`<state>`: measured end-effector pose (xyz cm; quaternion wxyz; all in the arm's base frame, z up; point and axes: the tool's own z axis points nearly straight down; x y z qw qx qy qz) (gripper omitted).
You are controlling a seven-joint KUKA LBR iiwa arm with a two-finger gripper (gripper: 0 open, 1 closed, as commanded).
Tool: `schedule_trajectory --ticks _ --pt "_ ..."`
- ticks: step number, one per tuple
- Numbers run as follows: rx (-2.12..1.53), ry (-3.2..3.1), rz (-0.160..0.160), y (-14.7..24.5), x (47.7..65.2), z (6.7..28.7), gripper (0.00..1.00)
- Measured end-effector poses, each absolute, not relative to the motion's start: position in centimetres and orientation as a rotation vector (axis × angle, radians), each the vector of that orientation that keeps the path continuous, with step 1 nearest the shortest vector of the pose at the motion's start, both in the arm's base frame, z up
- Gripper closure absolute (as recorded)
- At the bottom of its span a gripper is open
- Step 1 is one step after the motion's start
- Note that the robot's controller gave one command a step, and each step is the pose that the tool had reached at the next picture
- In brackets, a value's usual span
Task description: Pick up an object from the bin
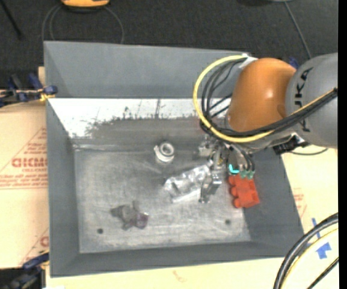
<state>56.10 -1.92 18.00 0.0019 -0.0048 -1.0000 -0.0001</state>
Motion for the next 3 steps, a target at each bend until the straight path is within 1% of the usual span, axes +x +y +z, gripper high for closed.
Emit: schedule_trajectory --ticks 1,2,3 --pt "-0.03 -3.139 0.001 -4.2 57.1 10.0 0.0" --pt "-0.026 -3.146 0.002 -4.2 57.3 10.5 1.0" --pt "0.538 -3.101 0.004 -5.4 56.7 21.5 1.0"
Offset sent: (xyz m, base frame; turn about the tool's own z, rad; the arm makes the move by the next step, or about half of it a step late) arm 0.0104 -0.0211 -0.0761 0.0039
